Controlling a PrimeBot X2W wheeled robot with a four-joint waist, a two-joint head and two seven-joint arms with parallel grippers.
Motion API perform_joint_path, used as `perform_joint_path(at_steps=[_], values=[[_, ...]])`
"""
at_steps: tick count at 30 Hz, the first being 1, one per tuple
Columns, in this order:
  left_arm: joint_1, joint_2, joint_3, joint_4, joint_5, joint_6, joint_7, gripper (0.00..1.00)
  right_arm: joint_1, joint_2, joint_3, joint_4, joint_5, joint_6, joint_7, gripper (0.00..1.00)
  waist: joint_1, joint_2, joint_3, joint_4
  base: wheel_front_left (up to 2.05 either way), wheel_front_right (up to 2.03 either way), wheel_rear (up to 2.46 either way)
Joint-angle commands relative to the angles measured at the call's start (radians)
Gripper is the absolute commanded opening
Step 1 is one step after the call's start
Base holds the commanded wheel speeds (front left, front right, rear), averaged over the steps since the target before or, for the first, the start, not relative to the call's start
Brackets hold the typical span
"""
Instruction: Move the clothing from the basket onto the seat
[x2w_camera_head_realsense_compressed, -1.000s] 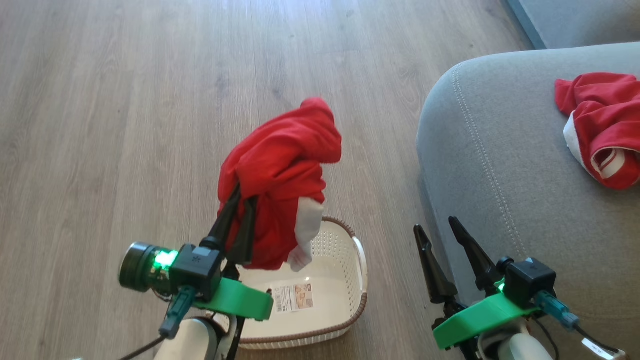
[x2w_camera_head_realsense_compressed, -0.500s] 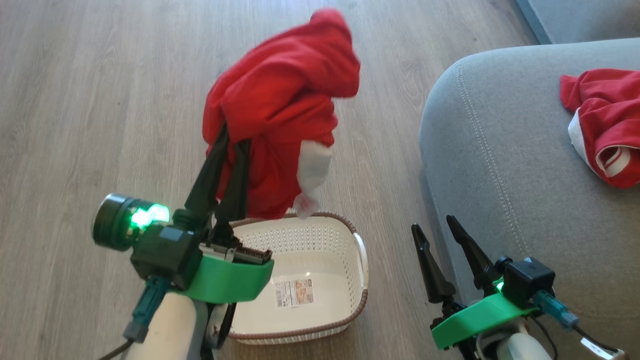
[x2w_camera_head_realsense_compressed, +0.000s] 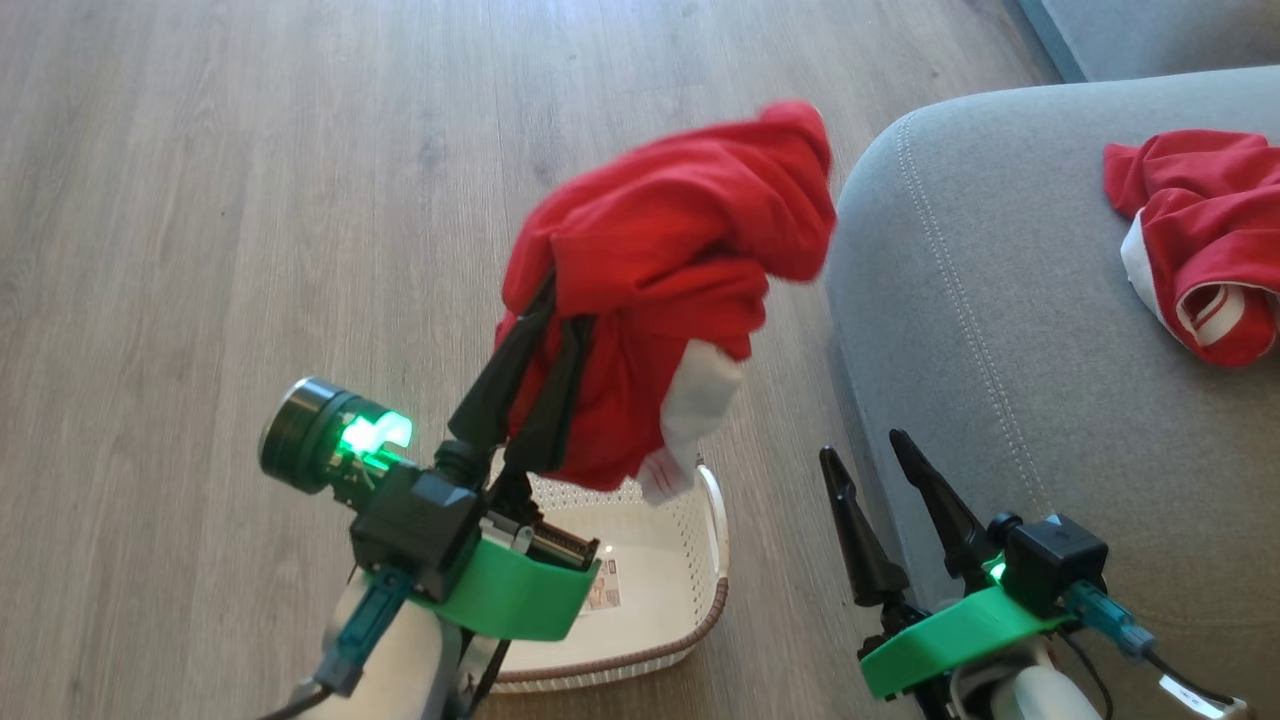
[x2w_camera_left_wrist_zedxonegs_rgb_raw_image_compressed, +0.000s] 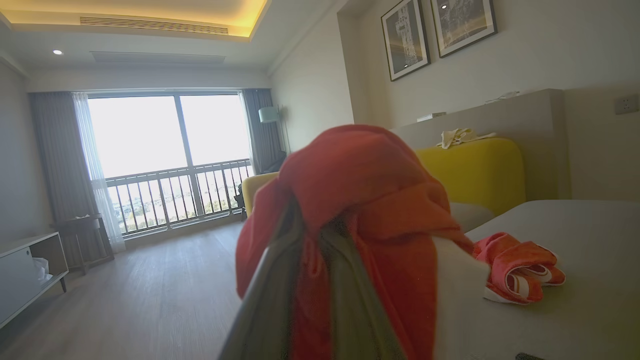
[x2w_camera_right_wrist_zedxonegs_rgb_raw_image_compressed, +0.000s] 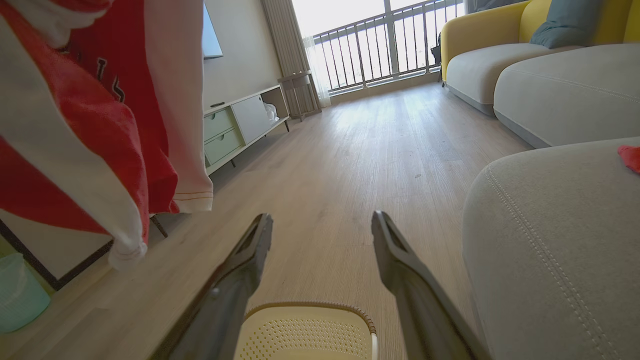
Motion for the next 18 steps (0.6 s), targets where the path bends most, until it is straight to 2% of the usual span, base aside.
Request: perform_joint_path(at_steps=[1, 8, 18], values=[[-0.027, -0.006, 0.028, -0.024, 0.0, 0.001, -0.005, 0.0, -0.034, -0.007, 0.026, -0.035, -0.002, 0.0, -0.006, 1.0, 0.0, -0.0001, 0.0, -0.001, 0.0, 0.0, 0.0], [-0.031, -0.006, 0.027, -0.004, -0.004, -0.001, -0.005, 0.0, -0.038, -0.013, 0.058, -0.067, 0.019, 0.0, -0.006, 1.0, 0.0, -0.0001, 0.004, -0.001, 0.0, 0.0, 0.0], [-0.026, -0.006, 0.045, 0.013, -0.014, -0.001, -0.005, 0.0, -0.039, -0.084, 0.169, -0.175, 0.095, 0.0, -0.006, 1.0, 0.0, -0.0001, 0.007, -0.002, 0.0, 0.0, 0.0]])
